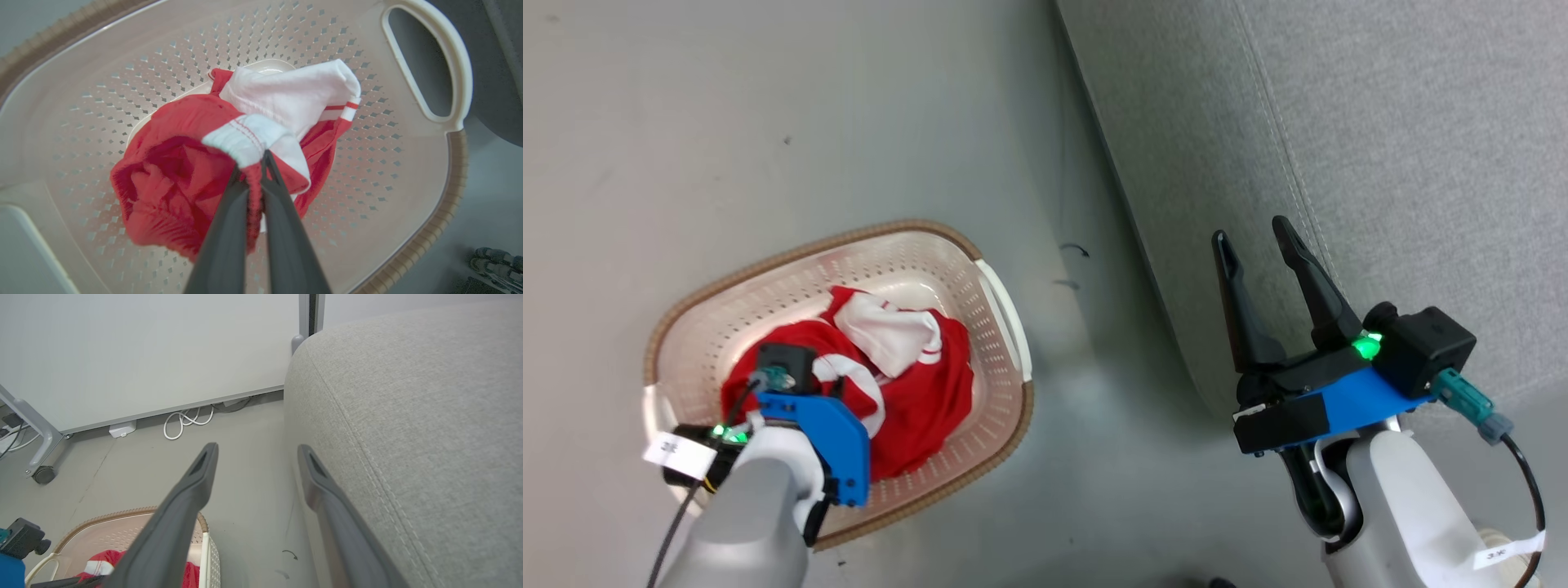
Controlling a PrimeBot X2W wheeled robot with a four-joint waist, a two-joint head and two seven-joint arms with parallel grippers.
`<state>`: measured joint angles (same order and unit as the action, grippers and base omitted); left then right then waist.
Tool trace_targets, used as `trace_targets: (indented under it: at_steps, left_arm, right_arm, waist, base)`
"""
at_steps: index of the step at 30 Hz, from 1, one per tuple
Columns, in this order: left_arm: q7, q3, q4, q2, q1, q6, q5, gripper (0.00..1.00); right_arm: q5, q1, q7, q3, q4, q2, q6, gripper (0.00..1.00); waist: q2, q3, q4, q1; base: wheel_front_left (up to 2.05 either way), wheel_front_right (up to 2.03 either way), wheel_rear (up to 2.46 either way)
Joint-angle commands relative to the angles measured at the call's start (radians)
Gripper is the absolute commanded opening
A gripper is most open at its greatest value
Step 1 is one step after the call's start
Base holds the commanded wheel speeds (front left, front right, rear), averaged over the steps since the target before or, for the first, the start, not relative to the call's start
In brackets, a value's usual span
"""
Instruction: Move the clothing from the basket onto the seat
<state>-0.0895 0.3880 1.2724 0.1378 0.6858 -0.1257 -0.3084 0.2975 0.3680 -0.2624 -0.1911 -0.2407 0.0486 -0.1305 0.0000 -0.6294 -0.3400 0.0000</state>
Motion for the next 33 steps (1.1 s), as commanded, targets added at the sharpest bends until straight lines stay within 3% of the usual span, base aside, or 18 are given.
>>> trace_targets:
  at_steps: [1,11,24,33]
  left_arm:
    - [-0.002,0.004,0.001,-0.008,-0.012,-0.007,-0.008,0.0]
    - [-0.01,0.144,-0.127,-0.077,-0.098,-0.005,-0.109,0.0]
    - [-0.047,0.399,-0.379,-0.076,-0.071,-0.005,-0.266,0.0]
    - [-0.064,0.48,-0.462,-0.066,0.039,-0.005,-0.3,0.0]
  right_arm:
    - [-0.003,0.006,-0.004,0.002,-0.005,0.003,0.0,1.0]
    - [-0.059,-0.068,-0.004,0.035,-0.078,0.003,0.0,1.0]
    - [-0.114,-0.175,0.003,0.062,-0.156,0.004,0.0,1.0]
    - [-0.137,-0.217,0.032,0.083,-0.134,0.003,0.0,1.0]
  waist:
    - [0.0,0.059,0.04,0.0]
    - [0.0,0.279,0.165,0.0]
    - [0.0,0.509,0.301,0.0]
    - [0.0,0.564,0.334,0.0]
  base:
    - [0.0,0.0,0.0]
    - [0.0,0.0,0.0]
    - [0.0,0.0,0.0]
    - [0.0,0.0,0.0]
